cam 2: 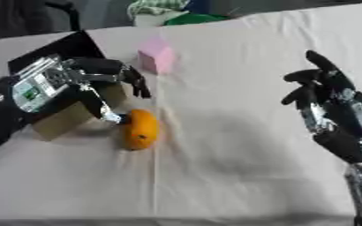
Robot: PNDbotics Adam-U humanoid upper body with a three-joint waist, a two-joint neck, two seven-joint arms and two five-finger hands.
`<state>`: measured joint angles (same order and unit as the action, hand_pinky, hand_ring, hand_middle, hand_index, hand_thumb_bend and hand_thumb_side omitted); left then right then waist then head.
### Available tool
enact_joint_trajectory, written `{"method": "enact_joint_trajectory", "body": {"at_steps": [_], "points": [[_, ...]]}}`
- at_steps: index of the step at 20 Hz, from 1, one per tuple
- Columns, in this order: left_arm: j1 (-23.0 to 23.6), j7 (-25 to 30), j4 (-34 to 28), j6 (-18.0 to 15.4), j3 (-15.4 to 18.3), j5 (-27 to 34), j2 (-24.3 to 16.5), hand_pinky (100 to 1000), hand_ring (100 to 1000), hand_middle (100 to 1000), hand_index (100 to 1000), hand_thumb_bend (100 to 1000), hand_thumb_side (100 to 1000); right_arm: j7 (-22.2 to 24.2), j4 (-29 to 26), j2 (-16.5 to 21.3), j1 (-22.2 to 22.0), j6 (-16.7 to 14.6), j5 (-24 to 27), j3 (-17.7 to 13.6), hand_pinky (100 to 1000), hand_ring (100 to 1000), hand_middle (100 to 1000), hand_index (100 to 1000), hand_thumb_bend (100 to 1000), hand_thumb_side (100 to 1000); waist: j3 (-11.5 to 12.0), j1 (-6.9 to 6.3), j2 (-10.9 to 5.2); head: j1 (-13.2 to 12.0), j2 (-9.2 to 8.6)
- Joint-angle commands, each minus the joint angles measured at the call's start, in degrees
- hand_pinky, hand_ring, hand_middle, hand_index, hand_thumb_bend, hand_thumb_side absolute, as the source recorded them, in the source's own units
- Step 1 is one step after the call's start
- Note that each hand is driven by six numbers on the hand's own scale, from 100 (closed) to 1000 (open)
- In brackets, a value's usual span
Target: Pick up objects on the table and place them in the box.
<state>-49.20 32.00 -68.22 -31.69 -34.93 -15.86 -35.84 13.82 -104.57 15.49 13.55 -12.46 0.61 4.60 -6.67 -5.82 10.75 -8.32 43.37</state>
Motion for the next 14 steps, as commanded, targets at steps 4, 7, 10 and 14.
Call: {"method": "enact_joint_trajectory", "body": {"at_steps": [4, 7, 10, 14], "points": [[0.32, 19.96, -1.32, -20.28, -0.26, 5.76, -3.71, 755, 649, 659, 825, 279, 433, 0.16, -0.63, 1.14, 0.31, -0.2, -0.16, -0.11, 969, 557, 710, 1000, 100, 524, 0.02, 0.22, -1.11, 0.28, 0.47], [0.47, 19.96, -2.12, -20.28, -0.03, 7.11, -4.89, 756, 652, 665, 828, 310, 432, 0.14, -0.63, 1.25, 0.3, -0.22, -0.16, -0.14, 969, 557, 710, 1000, 100, 524, 0.07, 0.21, -1.22, 0.37, 0.46], [0.01, 19.96, -3.0, -20.28, -0.91, 6.73, -5.86, 757, 665, 683, 836, 375, 431, 0.16, -0.6, 1.36, 0.22, -0.23, -0.18, -0.13, 968, 557, 710, 1000, 100, 524, 0.12, 0.11, -1.36, 0.45, 0.56], [-0.32, 19.96, -2.59, -20.28, -4.17, 3.75, -6.42, 752, 668, 688, 839, 421, 450, 0.25, -0.55, 1.51, 0.16, -0.25, -0.2, -0.05, 968, 557, 709, 1000, 100, 524, 0.1, -0.09, -1.57, 0.53, 0.66]]}}
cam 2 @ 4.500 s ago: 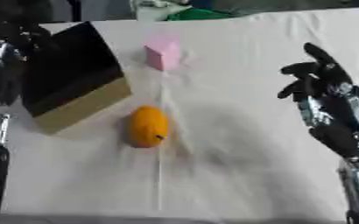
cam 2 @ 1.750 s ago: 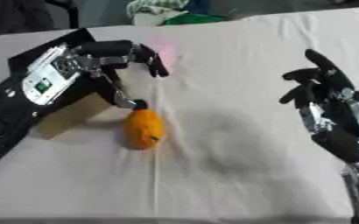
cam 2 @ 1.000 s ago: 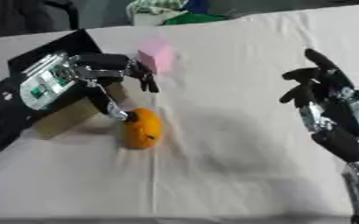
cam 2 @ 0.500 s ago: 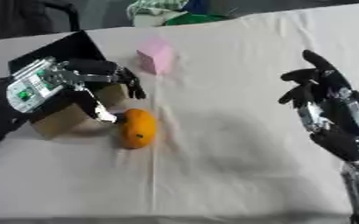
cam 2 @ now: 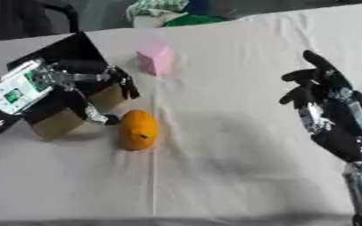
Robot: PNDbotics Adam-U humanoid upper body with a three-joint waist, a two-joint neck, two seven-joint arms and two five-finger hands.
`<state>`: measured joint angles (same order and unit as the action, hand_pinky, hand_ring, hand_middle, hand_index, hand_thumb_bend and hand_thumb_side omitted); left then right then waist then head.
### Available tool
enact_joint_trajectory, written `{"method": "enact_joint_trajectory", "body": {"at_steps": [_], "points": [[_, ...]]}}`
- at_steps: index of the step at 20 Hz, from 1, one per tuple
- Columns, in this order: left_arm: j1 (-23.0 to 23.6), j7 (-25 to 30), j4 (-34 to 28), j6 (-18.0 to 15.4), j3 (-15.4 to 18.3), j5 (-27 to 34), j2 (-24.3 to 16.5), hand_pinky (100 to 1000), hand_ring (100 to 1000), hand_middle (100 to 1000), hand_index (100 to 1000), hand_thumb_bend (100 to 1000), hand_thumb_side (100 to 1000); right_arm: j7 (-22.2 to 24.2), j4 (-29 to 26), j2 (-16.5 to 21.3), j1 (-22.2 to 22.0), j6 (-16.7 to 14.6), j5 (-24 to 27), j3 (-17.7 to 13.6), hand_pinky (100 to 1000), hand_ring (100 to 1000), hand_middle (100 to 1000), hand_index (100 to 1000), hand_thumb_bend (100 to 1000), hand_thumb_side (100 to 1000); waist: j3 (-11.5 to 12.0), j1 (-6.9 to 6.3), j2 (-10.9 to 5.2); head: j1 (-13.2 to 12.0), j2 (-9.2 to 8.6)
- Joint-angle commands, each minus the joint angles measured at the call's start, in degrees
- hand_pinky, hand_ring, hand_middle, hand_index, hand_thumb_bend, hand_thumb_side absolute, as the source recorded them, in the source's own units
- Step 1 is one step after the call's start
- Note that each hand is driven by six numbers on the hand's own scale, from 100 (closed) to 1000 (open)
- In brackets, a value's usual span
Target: Pick up objects on the table and place them in the box.
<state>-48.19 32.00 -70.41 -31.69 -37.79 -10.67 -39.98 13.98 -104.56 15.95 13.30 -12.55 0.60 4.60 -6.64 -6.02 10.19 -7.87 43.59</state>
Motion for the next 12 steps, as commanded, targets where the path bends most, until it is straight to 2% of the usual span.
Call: {"method": "enact_joint_trajectory", "body": {"at_steps": [1, 5, 7, 8, 9, 10, 11, 12], "points": [[-1.36, 19.96, -0.05, -20.28, -2.09, -2.23, -2.14, 751, 666, 687, 839, 422, 448, 0.11, -0.55, 1.06, 0.4, -0.16, -0.18, -0.03, 968, 557, 709, 1000, 100, 524, 0.05, 0.09, -1.04, 0.06, 0.45], [-1.05, 19.96, 1.5, -20.28, -3.82, -4.7, -1.07, 736, 634, 659, 823, 384, 427, 0.21, -0.55, 1.04, 0.44, -0.18, -0.12, 0.03, 968, 558, 710, 1000, 100, 523, -0.11, 0.1, -1.08, 0.02, 0.23], [-1.07, 19.96, 2.25, -20.28, -3.14, -5.49, -0.34, 713, 591, 604, 780, 339, 370, 0.17, -0.56, 1.02, 0.45, -0.17, -0.08, 0.0, 968, 558, 710, 1000, 100, 523, -0.08, 0.17, -1.08, 0.07, 0.14], [-1.13, 19.96, 2.62, -20.28, -2.31, -5.84, -0.03, 705, 576, 586, 764, 321, 354, 0.18, -0.56, 1.0, 0.44, -0.18, -0.08, 0.01, 968, 558, 710, 1000, 100, 523, -0.06, 0.23, -1.08, 0.1, 0.11], [-1.16, 19.96, 3.01, -20.28, -1.5, -5.98, 0.23, 673, 518, 510, 687, 230, 268, 0.2, -0.57, 0.98, 0.44, -0.19, -0.07, 0.0, 968, 558, 710, 1000, 100, 523, -0.04, 0.27, -1.08, 0.13, 0.09], [-1.31, 19.96, 3.45, -20.28, 0.19, -5.61, 0.47, 666, 506, 494, 669, 208, 242, 0.16, -0.57, 0.96, 0.41, -0.19, -0.07, -0.06, 968, 558, 710, 1000, 100, 523, 0.03, 0.33, -1.08, 0.21, 0.06], [-1.53, 19.96, 3.8, -20.28, 2.13, -5.1, 0.67, 647, 466, 443, 610, 147, 165, 0.1, -0.57, 0.94, 0.39, -0.19, -0.06, -0.13, 968, 558, 709, 1000, 100, 523, 0.11, 0.39, -1.09, 0.29, 0.02], [-1.75, 19.96, 4.05, -20.28, 4.14, -4.44, 0.85, 636, 442, 409, 574, 126, 125, 0.05, -0.58, 0.91, 0.38, -0.19, -0.06, -0.17, 968, 558, 710, 1000, 100, 523, 0.19, 0.45, -1.08, 0.37, -0.05]]}}
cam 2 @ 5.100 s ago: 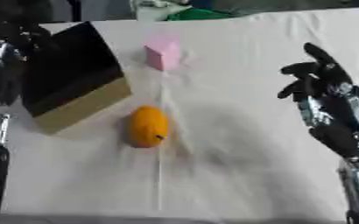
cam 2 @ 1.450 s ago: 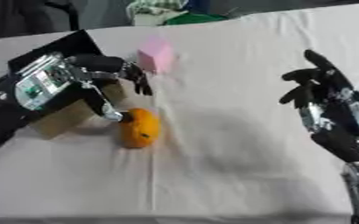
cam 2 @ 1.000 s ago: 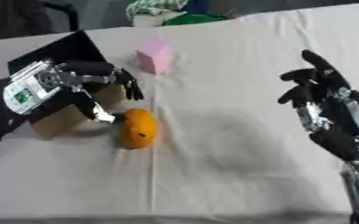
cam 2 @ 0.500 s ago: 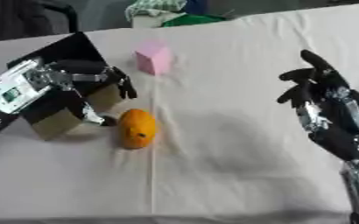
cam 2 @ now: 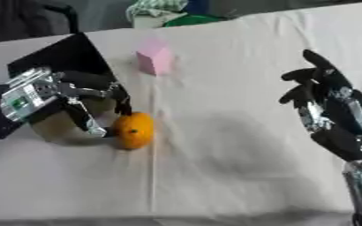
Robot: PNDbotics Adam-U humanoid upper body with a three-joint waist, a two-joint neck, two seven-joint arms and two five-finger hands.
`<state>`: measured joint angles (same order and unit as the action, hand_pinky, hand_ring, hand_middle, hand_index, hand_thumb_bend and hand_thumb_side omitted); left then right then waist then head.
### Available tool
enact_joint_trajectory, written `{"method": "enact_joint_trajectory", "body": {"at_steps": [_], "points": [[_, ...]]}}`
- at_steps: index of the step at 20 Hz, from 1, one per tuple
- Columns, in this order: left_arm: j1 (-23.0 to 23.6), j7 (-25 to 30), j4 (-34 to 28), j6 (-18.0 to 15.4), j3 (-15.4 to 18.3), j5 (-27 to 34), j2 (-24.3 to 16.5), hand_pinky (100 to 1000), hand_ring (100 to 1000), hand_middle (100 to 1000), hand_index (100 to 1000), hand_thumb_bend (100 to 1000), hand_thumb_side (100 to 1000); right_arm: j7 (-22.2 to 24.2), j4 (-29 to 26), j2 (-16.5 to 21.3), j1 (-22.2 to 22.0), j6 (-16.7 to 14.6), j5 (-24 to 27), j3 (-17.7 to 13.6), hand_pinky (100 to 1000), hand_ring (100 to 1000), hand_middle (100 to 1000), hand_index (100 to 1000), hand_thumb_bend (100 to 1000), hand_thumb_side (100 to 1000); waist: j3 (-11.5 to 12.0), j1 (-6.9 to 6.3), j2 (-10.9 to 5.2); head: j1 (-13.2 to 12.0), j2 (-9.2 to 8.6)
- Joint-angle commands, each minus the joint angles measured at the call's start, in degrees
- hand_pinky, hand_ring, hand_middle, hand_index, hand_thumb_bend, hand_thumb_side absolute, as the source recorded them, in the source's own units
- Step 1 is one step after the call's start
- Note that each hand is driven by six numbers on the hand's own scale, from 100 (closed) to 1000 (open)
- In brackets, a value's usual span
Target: Pick up objects on the table and place them in the box.
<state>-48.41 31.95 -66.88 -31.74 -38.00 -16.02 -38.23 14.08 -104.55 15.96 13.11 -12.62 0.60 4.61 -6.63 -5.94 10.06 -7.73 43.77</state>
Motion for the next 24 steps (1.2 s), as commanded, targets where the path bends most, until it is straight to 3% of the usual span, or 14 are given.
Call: {"method": "enact_joint_trajectory", "body": {"at_steps": [1, 8, 13, 17, 22, 23, 24], "points": [[-1.76, 20.01, 0.63, -20.23, 6.44, 1.91, -0.72, 632, 427, 388, 553, 105, 131, -0.08, -0.6, 0.87, 0.56, -0.12, -0.05, -0.21, 968, 558, 710, 1000, 100, 523, 0.27, 0.44, -0.95, 0.33, -0.32], [-2.65, 20.01, -1.81, -20.23, 17.86, 9.06, -1.67, 634, 409, 365, 536, 100, 133, -0.36, -0.62, 0.81, 0.41, -0.14, -0.14, -0.48, 968, 558, 709, 1000, 100, 522, 0.72, 0.79, -0.88, 0.66, -0.58], [-3.27, 19.97, -2.71, -20.23, 24.55, 8.79, -2.88, 643, 425, 383, 548, 181, 100, -0.46, -0.59, 0.74, 0.31, -0.13, -0.17, -0.57, 968, 558, 709, 1000, 100, 522, 0.94, 0.91, -0.97, 0.75, -0.72], [-3.1, 18.15, 0.37, -20.23, 28.47, 1.92, -3.21, 653, 449, 410, 565, 243, 118, -0.56, -0.56, 0.69, 0.22, -0.11, -0.17, -0.65, 968, 558, 709, 1000, 100, 525, 0.92, 0.94, -0.98, 0.83, -0.82], [-2.0, 11.3, 4.98, -19.98, 32.49, -11.94, -3.12, 658, 473, 435, 585, 307, 119, -0.67, -0.57, 0.66, 0.2, -0.11, -0.17, -0.74, 968, 558, 709, 1000, 100, 523, 0.96, 1.02, -0.9, 0.97, -0.88], [-1.9, 9.48, 5.79, -19.81, 32.94, -15.0, -3.04, 660, 481, 442, 590, 367, 100, -0.67, -0.56, 0.65, 0.19, -0.1, -0.18, -0.74, 968, 558, 709, 1000, 100, 521, 0.97, 1.03, -0.89, 0.97, -0.88], [-1.8, 7.57, 6.68, -19.43, 33.36, -18.18, -2.92, 660, 482, 444, 592, 333, 124, -0.68, -0.56, 0.64, 0.19, -0.1, -0.18, -0.75, 968, 558, 709, 1000, 100, 523, 0.98, 1.04, -0.88, 0.98, -0.87]]}}
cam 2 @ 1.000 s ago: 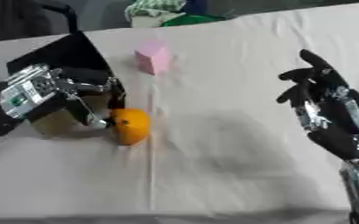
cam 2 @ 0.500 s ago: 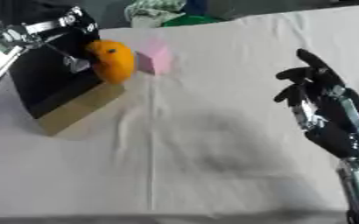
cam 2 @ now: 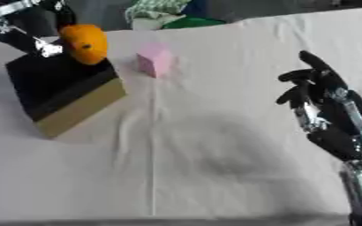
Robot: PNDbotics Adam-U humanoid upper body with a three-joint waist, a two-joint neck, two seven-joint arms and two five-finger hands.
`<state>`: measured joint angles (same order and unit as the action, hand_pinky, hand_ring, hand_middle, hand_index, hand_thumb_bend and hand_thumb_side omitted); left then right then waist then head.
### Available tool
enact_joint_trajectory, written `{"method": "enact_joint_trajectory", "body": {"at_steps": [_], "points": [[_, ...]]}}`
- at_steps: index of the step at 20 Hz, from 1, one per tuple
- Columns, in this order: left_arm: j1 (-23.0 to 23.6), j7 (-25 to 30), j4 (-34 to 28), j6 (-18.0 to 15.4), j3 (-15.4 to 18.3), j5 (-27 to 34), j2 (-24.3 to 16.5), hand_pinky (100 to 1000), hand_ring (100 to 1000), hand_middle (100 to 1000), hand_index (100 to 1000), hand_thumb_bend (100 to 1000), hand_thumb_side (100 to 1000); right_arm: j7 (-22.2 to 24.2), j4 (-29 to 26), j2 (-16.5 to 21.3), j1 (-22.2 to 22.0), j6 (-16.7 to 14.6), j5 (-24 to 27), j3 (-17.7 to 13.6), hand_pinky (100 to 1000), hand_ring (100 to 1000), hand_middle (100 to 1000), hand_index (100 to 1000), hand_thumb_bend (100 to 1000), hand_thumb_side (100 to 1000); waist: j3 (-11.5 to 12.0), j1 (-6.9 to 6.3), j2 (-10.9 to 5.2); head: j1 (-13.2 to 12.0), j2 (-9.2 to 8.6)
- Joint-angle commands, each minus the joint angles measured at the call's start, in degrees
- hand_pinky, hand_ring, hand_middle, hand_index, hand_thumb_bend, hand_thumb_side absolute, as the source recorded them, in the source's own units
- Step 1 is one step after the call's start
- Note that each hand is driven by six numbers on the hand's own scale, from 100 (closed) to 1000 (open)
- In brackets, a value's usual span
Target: Pick up objects on the table and place them in the box.
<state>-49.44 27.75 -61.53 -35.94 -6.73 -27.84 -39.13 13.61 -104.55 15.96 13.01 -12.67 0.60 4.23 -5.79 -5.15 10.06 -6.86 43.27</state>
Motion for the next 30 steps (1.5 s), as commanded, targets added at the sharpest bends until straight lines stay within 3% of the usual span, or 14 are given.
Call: {"method": "enact_joint_trajectory", "body": {"at_steps": [1, 5, 7, 9, 10, 12, 13, 15, 19, 21, 22, 24, 30], "points": [[-0.67, 9.8, 2.36, -14.8, 2.41, -9.37, -1.83, 660, 483, 447, 595, 339, 125, -0.21, -0.56, 0.63, 0.29, -0.05, -0.18, -0.38, 968, 558, 709, 1000, 100, 523, 0.14, 0.26, -0.86, 0.13, -0.37], [-0.61, 1.87, 7.18, -12.54, 3.29, -19.48, -0.95, 678, 528, 517, 670, 379, 136, -0.2, -0.57, 0.62, 0.29, -0.08, -0.2, -0.4, 968, 558, 709, 1000, 100, 522, 0.0, 0.34, -0.81, 0.06, -0.42], [-0.68, -1.5, 8.98, -11.62, 3.59, -22.91, -0.56, 704, 595, 603, 741, 425, 138, -0.22, -0.57, 0.61, 0.28, -0.08, -0.21, -0.41, 968, 558, 709, 1000, 100, 522, -0.08, 0.37, -0.77, 0.01, -0.45], [-0.59, -4.6, 10.02, -10.82, 4.08, -25.36, -0.2, 727, 641, 668, 794, 450, 186, -0.22, -0.56, 0.58, 0.31, -0.09, -0.23, -0.41, 968, 558, 709, 1000, 100, 522, -0.12, 0.44, -0.71, 0.0, -0.49], [-0.39, -6.08, 10.16, -10.58, 4.43, -25.85, -0.03, 735, 657, 689, 814, 462, 264, -0.22, -0.55, 0.57, 0.32, -0.1, -0.25, -0.42, 968, 558, 709, 1000, 100, 522, -0.13, 0.48, -0.68, 0.0, -0.51], [0.15, -8.47, 9.67, -10.31, 5.03, -25.64, 0.18, 742, 667, 702, 827, 446, 300, -0.27, -0.48, 0.59, 0.36, -0.08, -0.3, -0.47, 968, 558, 709, 1000, 100, 521, -0.11, 0.57, -0.59, 0.02, -0.56], [0.45, -9.3, 9.13, -10.2, 5.23, -25.12, 0.25, 746, 672, 710, 836, 463, 375, -0.3, -0.45, 0.61, 0.38, -0.09, -0.33, -0.49, 968, 558, 709, 1000, 100, 521, -0.07, 0.6, -0.55, 0.0, -0.59], [1.05, -10.44, 7.57, -10.02, 5.56, -23.44, 0.38, 745, 673, 709, 838, 458, 413, -0.26, -0.43, 0.74, 0.56, -0.15, -0.38, -0.42, 967, 558, 708, 1000, 100, 529, 0.03, 0.64, -0.5, -0.05, -0.62], [2.49, -11.75, 3.59, -9.08, 6.42, -17.29, 0.99, 737, 647, 684, 833, 273, 501, 0.25, -0.13, 2.52, 2.53, -0.48, -0.44, 0.27, 960, 558, 712, 1000, 100, 501, 0.37, 0.93, -0.44, 0.06, -0.76], [3.3, -11.86, 1.2, -8.36, 6.8, -14.04, 1.62, 737, 644, 680, 832, 248, 505, 0.79, 0.28, 4.54, 4.6, -0.86, -0.45, 1.06, 956, 559, 714, 1000, 100, 495, 0.74, 1.18, -0.52, 0.18, -0.74], [3.68, -11.83, 0.17, -7.96, 6.97, -12.46, 2.08, 737, 640, 674, 830, 165, 514, 1.1, 0.53, 5.66, 5.87, -1.12, -0.44, 1.53, 950, 560, 717, 1000, 100, 490, 0.99, 1.34, -0.6, 0.23, -0.72], [4.33, -11.81, -1.43, -7.25, 7.15, -9.18, 3.14, 741, 639, 668, 831, 100, 527, 1.69, 1.15, 7.84, 8.69, -1.63, -0.37, 2.46, 942, 564, 721, 1000, 100, 476, 1.49, 1.65, -0.76, 0.25, -0.69], [5.9, -9.56, -6.88, -5.3, 7.44, 0.25, 8.27, 729, 617, 641, 823, 100, 553, 4.39, 5.92, 14.11, 21.32, -3.26, -0.35, 6.37, 916, 578, 739, 1000, 100, 414, 3.7, 2.66, -1.33, 0.9, -0.5]]}}
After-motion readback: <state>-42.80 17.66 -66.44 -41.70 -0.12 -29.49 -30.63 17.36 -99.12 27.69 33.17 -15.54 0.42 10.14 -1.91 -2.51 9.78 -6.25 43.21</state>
